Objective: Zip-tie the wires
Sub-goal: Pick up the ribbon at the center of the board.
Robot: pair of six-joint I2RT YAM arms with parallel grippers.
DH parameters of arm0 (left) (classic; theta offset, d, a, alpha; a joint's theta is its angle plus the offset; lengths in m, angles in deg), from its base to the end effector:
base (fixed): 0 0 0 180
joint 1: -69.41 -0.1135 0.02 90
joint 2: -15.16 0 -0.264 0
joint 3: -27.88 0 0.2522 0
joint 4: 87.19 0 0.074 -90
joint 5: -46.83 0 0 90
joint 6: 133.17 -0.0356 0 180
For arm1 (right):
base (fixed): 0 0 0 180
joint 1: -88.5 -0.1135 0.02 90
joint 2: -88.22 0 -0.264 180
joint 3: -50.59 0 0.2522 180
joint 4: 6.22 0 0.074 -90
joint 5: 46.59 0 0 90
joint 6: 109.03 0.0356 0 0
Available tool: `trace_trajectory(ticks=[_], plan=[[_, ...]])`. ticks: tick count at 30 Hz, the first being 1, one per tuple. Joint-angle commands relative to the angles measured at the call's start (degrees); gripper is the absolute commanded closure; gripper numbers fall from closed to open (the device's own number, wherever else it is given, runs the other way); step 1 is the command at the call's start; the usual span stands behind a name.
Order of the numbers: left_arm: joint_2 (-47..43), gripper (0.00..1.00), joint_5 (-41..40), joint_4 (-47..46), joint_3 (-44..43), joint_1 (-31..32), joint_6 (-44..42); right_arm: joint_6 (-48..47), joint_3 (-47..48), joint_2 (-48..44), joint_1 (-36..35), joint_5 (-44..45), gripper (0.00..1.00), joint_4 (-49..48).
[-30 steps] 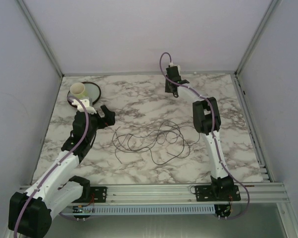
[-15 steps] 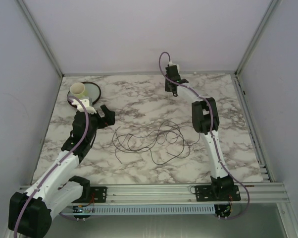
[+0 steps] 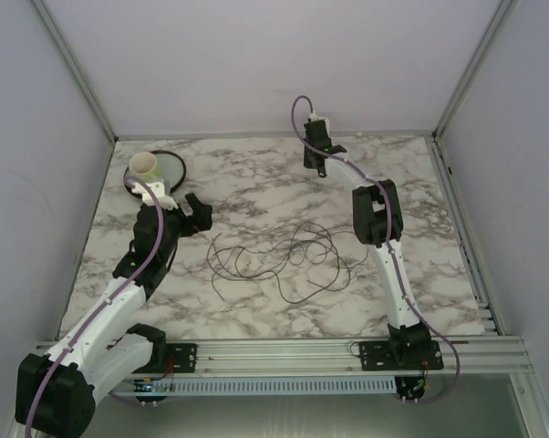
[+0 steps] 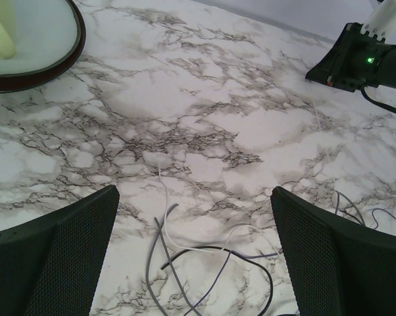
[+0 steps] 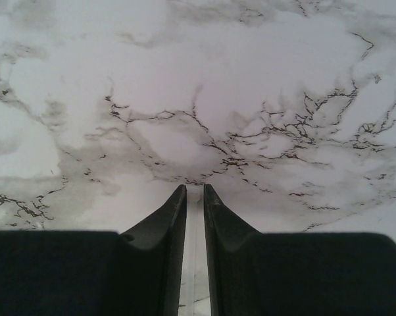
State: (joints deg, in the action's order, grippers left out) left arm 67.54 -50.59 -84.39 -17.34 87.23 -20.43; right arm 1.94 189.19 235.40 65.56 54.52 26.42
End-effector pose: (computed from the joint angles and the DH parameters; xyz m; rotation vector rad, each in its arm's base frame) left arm 0.2077 -0.0620 0.2723 -0.1711 1.7521 -0.4047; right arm 0.5305 0.2171 0.1472 0.0613 2.2796 0.1807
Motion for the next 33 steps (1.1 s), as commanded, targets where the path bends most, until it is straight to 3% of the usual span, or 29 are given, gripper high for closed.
trace_trajectory(ticks=[1, 12, 19, 27, 33], plan=[[-1.5, 0.00, 0.6, -2.2, -0.4, -0.2, 0.1, -1.1, 1.8, 2.8, -0.8, 0.9, 0.85, 2.7], [-2.7, 0.00, 1.8, -2.0, -0.2, -0.2, -0.1, -1.4, 2.0, 3.2, -1.7, 2.6, 0.95, 3.3], [-2.2, 0.00, 10.4, -4.1, -1.2, -0.1, -2.2, -1.3, 2.2, -1.4, -2.0, 3.7, 1.00, 3.4], [2.0, 0.00, 18.0, -17.6, 1.5, -0.1, 0.4, 1.2, -4.6, -13.4, -2.7, 2.1, 1.00, 1.3], [12.1, 0.00, 20.1, -26.5, 0.4, 1.9, 0.9, 2.4, -13.4, -22.6, -4.7, 1.9, 1.00, -1.0]])
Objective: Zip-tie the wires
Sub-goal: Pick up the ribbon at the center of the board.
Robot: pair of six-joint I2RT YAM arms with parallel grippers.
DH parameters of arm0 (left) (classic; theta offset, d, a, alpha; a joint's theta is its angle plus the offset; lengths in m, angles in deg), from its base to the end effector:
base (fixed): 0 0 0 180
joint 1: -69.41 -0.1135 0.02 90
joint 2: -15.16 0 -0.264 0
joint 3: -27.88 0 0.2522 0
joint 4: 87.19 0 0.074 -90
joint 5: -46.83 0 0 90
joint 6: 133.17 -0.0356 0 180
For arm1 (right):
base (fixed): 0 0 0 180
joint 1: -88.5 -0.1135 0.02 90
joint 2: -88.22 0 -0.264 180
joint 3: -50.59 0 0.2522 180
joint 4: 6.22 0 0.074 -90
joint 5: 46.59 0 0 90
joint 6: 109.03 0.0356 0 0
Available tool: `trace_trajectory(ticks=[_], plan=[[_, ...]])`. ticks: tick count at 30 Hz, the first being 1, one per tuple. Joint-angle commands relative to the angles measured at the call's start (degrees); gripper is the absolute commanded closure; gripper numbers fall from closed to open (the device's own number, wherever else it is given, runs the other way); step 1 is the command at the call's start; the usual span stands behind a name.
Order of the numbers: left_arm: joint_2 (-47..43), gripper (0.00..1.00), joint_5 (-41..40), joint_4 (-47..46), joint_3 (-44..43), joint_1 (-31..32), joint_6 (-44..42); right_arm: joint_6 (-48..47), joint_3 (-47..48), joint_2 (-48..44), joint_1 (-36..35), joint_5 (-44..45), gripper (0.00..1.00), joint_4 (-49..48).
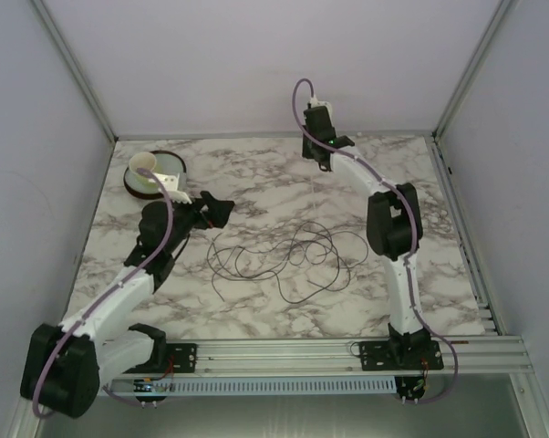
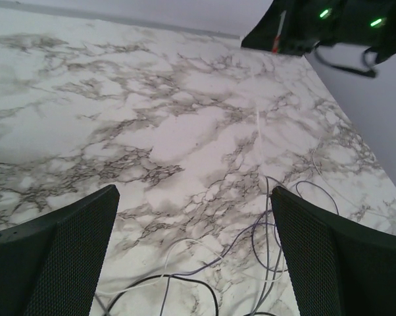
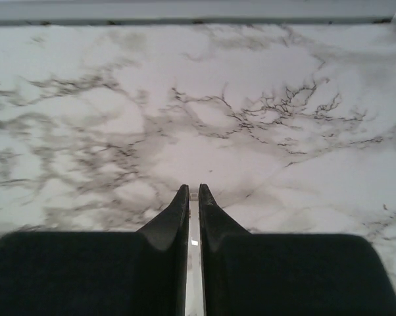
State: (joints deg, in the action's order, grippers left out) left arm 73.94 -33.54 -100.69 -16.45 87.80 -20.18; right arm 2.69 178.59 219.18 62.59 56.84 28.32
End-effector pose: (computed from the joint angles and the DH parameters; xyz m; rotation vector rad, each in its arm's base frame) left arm 0.2225 -0.0803 0.2745 0.0693 1.6294 -0.6929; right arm 0.4813 0.2246 0.2337 0.0474 2.2113 0.2018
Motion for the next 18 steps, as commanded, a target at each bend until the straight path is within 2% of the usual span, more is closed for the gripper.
trace_trajectory(ticks=[1, 8, 14, 18], plan=[[7.7, 0.00, 3.0, -12.1, -1.0, 2.1, 0.7, 1.9, -3.9, -7.4, -2.0, -0.5, 1.00, -3.1], [26.1, 0.00, 3.3, -24.6, -8.6, 9.1, 1.3, 3.2, -7.9, -12.1, -4.1, -0.5, 1.00, -4.5], [41.3, 0.00, 5.4, -39.3, -17.3, 11.2, 7.8, 4.5, -9.2, -14.4, -5.1, -0.5, 1.00, -4.7], [48.3, 0.01, 6.2, -40.3, -23.7, 11.8, 8.8, 5.0, -9.4, -15.4, -5.3, -0.6, 1.00, -4.6]])
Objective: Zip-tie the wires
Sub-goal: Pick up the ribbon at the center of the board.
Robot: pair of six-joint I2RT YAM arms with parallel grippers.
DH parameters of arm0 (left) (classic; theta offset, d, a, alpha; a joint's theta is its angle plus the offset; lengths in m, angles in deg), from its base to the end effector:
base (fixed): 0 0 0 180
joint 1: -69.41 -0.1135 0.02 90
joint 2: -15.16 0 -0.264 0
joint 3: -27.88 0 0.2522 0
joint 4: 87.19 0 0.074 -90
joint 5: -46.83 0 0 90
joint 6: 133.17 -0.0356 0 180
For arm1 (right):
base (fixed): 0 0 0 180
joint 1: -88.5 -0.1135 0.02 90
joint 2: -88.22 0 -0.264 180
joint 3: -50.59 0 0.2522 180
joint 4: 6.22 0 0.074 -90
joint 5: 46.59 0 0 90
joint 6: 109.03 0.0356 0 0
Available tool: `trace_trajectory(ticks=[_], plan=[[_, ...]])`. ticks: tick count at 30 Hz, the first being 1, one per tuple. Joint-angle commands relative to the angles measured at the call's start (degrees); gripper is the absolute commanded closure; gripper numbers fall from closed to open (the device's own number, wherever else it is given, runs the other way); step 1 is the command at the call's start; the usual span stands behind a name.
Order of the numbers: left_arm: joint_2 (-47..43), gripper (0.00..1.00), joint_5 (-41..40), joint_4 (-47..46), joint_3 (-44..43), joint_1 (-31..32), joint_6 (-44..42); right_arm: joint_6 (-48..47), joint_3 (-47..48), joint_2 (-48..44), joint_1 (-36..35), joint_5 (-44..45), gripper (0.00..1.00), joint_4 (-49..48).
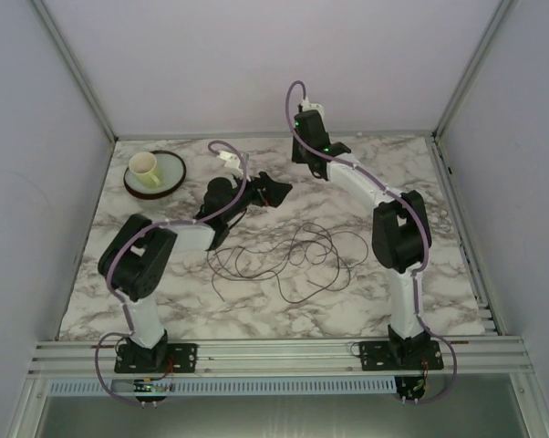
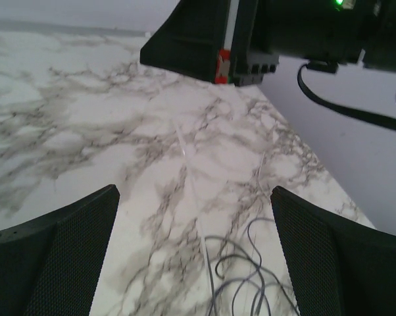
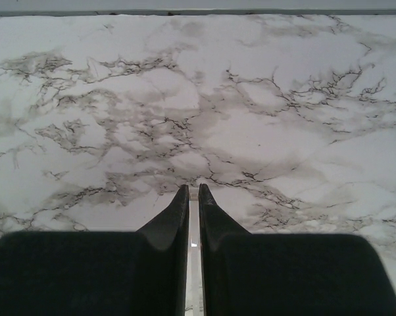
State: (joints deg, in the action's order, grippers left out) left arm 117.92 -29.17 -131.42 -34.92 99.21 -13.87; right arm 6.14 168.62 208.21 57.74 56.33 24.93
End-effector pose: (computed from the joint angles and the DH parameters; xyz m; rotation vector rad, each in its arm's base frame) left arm 0.3253 -0.1963 0.2171 0.2146 1.5695 -1.0023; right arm 0.4295 0.2464 0.2742 0.0268 2.1502 0.3306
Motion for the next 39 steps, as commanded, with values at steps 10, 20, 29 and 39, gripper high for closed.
trace_trajectory(ticks=[10, 20, 29, 39], plan=[[14.0, 0.12, 3.6, -7.5, -13.5, 0.6, 2.9, 4.1, -0.6, -6.9, -0.6, -2.0, 1.00, -1.3], [19.2, 0.65, 5.1, -9.2, -19.1, 1.6, 4.9, 5.0, -2.0, -8.4, -0.8, -2.9, 1.00, -1.3], [17.9, 1.00, 6.0, -10.3, -20.0, 1.8, 5.6, 4.9, -1.4, -10.0, -0.7, -3.4, 0.95, -1.4], [7.0, 1.00, 8.9, -4.3, -18.9, -0.3, 4.3, 3.1, -4.7, -22.8, 0.0, -2.3, 0.57, -2.5]])
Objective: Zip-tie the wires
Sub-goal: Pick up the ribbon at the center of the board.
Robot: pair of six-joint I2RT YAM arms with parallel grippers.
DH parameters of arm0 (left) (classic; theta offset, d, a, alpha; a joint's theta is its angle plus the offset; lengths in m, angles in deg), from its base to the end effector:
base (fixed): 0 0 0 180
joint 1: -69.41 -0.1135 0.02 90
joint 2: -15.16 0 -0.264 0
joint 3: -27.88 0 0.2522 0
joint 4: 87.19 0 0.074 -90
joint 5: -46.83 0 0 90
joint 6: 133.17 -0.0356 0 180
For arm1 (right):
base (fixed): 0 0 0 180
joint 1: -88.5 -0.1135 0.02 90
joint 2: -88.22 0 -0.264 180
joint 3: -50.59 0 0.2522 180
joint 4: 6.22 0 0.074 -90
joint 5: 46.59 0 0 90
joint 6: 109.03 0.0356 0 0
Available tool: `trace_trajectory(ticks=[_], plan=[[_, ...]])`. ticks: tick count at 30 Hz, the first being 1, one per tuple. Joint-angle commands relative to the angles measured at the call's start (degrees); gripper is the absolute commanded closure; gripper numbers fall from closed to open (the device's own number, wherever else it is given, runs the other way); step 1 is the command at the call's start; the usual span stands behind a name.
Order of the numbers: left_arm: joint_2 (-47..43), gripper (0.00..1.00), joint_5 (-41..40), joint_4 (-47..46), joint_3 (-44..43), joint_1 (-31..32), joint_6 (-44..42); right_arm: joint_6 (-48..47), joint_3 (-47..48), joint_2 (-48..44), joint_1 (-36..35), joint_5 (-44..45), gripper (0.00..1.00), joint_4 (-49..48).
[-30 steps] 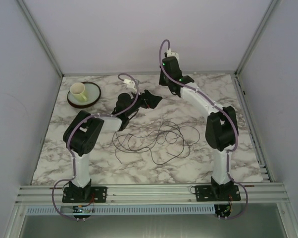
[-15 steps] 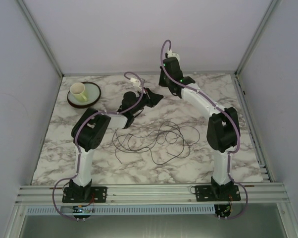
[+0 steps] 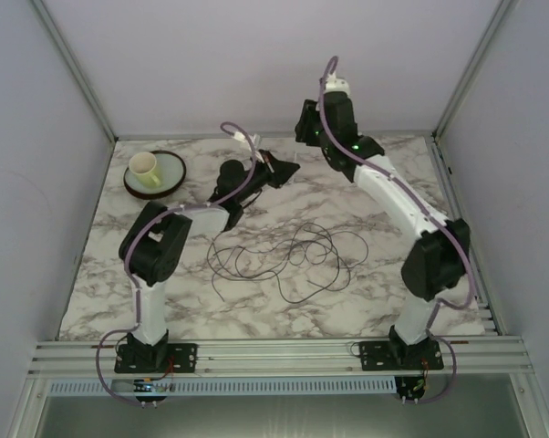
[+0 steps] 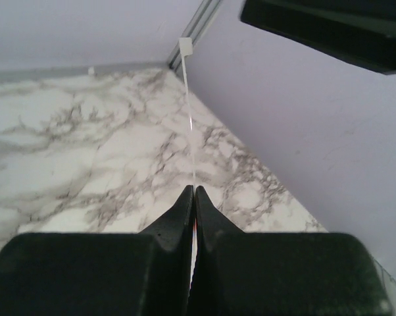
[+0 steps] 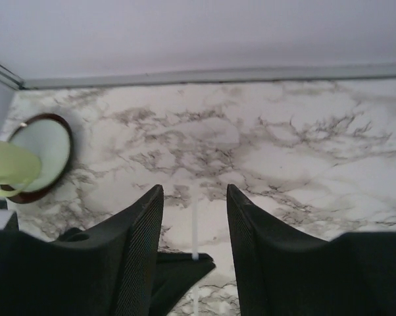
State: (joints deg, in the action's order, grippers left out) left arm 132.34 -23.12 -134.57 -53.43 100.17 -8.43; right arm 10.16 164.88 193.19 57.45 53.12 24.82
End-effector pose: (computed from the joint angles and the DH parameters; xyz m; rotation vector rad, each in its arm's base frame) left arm 0.3807 -0.2408 0.2220 0.2642 1.4651 -1.1800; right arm 0.3787 0.2210 0.3690 0.0818 1.9798 0.5278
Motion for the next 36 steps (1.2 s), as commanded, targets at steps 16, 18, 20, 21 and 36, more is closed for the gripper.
trace_trajectory(ticks=[16, 18, 20, 21, 36], plan=[[-24.2, 1.00, 33.9, -10.2, 4.5, -2.8, 14.4, 2.5, -47.5, -45.5, 13.9, -38.3, 0.48, -45.4], [-25.6, 1.00, 36.5, -17.4, 5.2, -2.8, 20.8, 5.5, -51.0, -47.9, 14.6, -45.8, 0.48, -50.7], [-26.6, 1.00, 37.9, -24.8, 5.8, -2.8, 28.3, 9.3, -54.8, -49.8, 14.7, -50.9, 0.48, -57.3], [-26.7, 1.00, 38.1, -28.3, 6.0, -2.8, 31.5, 11.7, -57.1, -50.6, 14.8, -52.5, 0.48, -61.2], [-25.0, 1.00, 37.6, -43.1, 4.0, -0.2, 45.1, 31.5, -55.5, -41.4, 7.7, -54.7, 0.46, -84.6]])
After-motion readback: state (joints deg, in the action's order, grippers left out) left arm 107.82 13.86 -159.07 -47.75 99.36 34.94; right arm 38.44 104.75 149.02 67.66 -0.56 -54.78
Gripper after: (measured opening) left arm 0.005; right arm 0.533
